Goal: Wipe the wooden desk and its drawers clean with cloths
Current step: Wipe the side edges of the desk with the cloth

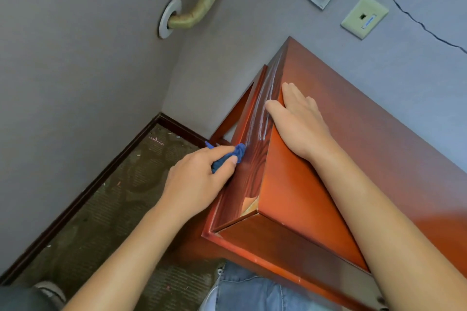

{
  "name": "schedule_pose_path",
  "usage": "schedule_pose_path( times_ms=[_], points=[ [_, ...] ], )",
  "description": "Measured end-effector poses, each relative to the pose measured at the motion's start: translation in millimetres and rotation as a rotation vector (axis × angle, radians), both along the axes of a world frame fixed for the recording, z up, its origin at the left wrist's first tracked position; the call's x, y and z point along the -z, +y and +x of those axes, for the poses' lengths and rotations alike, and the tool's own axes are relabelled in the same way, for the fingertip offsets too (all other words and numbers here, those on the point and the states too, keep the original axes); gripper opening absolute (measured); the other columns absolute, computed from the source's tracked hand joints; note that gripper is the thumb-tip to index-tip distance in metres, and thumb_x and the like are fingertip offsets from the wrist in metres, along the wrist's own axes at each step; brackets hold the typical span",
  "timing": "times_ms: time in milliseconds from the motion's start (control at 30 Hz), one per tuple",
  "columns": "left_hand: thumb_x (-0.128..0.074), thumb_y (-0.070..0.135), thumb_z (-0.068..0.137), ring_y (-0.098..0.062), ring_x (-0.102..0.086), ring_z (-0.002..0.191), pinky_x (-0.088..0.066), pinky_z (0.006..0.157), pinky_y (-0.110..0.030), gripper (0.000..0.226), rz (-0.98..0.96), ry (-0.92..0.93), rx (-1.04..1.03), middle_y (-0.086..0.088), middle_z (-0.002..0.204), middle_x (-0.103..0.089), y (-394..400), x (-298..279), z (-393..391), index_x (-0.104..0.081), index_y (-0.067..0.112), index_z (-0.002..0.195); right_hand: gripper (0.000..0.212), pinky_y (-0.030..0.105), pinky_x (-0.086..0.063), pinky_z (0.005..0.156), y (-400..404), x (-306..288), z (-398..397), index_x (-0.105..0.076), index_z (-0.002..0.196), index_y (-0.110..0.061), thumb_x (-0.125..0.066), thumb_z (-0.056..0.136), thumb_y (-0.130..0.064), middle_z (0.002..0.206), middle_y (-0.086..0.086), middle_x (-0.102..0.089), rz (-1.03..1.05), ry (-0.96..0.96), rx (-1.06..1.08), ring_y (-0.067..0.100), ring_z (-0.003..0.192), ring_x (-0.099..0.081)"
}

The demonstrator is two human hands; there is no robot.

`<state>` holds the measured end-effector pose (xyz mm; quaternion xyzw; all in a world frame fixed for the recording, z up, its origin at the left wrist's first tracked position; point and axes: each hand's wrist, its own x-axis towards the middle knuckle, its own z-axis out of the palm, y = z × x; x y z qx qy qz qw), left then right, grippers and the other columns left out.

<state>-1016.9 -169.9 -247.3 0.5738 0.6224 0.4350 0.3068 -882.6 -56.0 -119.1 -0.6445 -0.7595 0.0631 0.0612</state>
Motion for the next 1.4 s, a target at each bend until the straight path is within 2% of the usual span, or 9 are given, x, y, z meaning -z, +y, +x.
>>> schedule_pose_path(
  times_ms=[100,233,433,600,833,900,1000,1167,1400],
  points=[
    [-0.048,0.054,0.104,-0.006,-0.066,0.103,-0.055,0.08,-0.033,0.035,0.027,0.103,-0.022,0.02,0.115,-0.07,1,-8,2,-0.062,0.048,0.136,0.069,0.059,-0.025,0.119,-1,-1,-1,-0.028,0.154,-0.037,-0.025,0.09,-0.063,0.167,-0.015,-0.019,-0.001,-0.013,-0.006,0.031,0.154,-0.014],
    [-0.053,0.049,0.101,-0.008,-0.069,0.099,-0.058,0.083,-0.04,0.032,0.256,-0.36,0.058,0.017,0.106,-0.072,-7,-42,7,-0.07,0.045,0.127,0.073,0.055,-0.017,0.123,0,-1,2,-0.013,0.162,-0.032,-0.028,0.095,-0.057,0.17,-0.015,-0.005,-0.008,-0.027,-0.02,0.03,0.157,-0.002],
    [-0.051,0.054,0.103,-0.015,-0.068,0.105,-0.055,0.084,-0.038,0.031,-0.127,0.07,-0.024,0.017,0.107,-0.073,28,-8,0,-0.064,0.05,0.13,0.069,0.053,-0.016,0.124,0,1,2,-0.017,0.161,-0.036,-0.028,0.096,-0.056,0.17,-0.015,-0.009,0.028,-0.016,-0.022,0.028,0.157,-0.005],
    [-0.057,0.043,0.102,-0.011,-0.071,0.105,-0.058,0.09,-0.043,0.029,0.231,-0.428,0.114,0.014,0.111,-0.075,16,-30,6,-0.073,0.039,0.127,0.073,0.056,-0.019,0.122,5,3,3,-0.023,0.16,-0.032,-0.026,0.092,-0.058,0.17,-0.013,-0.011,0.01,-0.012,-0.023,0.032,0.155,-0.009],
    [-0.049,0.054,0.103,-0.016,-0.067,0.11,-0.055,0.089,-0.041,0.034,-0.059,-0.019,-0.057,0.014,0.115,-0.073,36,7,6,-0.064,0.048,0.133,0.067,0.055,-0.019,0.122,2,1,1,-0.028,0.158,-0.032,-0.027,0.096,-0.056,0.168,-0.012,-0.018,0.025,0.013,-0.01,0.032,0.155,-0.011],
    [-0.05,0.054,0.103,-0.011,-0.067,0.108,-0.055,0.09,-0.04,0.034,0.049,-0.085,-0.02,0.015,0.114,-0.072,33,-4,9,-0.066,0.048,0.132,0.065,0.053,-0.018,0.123,-1,-1,0,-0.024,0.161,-0.031,-0.027,0.099,-0.052,0.169,-0.011,-0.016,0.024,0.025,0.017,0.03,0.156,-0.01],
    [-0.052,0.048,0.103,-0.007,-0.067,0.108,-0.055,0.091,-0.037,0.032,0.269,-0.362,0.04,0.016,0.112,-0.072,22,-31,12,-0.069,0.044,0.13,0.075,0.055,-0.031,0.114,-6,1,-1,-0.049,0.146,-0.015,-0.006,0.09,-0.04,0.156,0.01,-0.038,0.067,0.088,-0.051,0.039,0.145,-0.03],
    [-0.041,0.059,0.103,-0.018,-0.067,0.102,-0.051,0.081,-0.038,0.034,-0.024,-0.006,-0.05,0.015,0.103,-0.072,46,-2,11,-0.064,0.05,0.127,0.069,0.057,-0.027,0.118,2,0,0,-0.04,0.15,-0.027,-0.025,0.089,-0.056,0.161,-0.007,-0.034,0.048,0.024,0.014,0.035,0.15,-0.023],
    [-0.048,0.056,0.103,-0.011,-0.071,0.105,-0.057,0.091,-0.046,0.035,0.233,-0.378,0.08,0.013,0.111,-0.075,41,-27,14,-0.066,0.047,0.132,0.049,0.055,-0.031,0.115,0,0,0,-0.05,0.142,-0.016,-0.032,0.1,-0.036,0.156,0.01,-0.037,0.035,0.019,-0.034,0.041,0.145,-0.028]
  ],
)
